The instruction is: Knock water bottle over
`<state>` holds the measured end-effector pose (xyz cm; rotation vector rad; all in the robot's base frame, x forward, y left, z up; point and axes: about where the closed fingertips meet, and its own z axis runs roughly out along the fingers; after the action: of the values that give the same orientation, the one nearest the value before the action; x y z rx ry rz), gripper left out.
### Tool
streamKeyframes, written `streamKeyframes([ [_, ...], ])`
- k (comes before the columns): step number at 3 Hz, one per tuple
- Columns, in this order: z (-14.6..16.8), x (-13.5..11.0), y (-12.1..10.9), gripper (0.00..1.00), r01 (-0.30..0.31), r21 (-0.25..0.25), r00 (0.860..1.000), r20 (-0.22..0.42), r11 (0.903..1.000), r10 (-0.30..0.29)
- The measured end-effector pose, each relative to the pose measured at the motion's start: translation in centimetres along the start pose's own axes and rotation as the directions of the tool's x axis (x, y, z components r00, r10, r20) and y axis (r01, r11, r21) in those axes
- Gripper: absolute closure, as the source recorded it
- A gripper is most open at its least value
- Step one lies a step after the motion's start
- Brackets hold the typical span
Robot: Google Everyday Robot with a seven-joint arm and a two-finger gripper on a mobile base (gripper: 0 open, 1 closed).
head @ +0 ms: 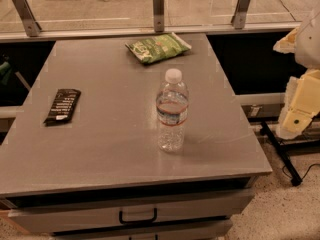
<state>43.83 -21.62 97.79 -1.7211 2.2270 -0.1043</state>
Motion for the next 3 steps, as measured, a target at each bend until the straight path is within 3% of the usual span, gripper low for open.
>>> streamKeyframes([
  [2,-0.1,-0.3,0.1,0.00,-0.002,0.002,1.000,0.012,1.0000,0.002],
  [3,1.0,-2.1,1.1,0.00,-0.001,-0.029,0.996,0.088,0.9996,0.003],
])
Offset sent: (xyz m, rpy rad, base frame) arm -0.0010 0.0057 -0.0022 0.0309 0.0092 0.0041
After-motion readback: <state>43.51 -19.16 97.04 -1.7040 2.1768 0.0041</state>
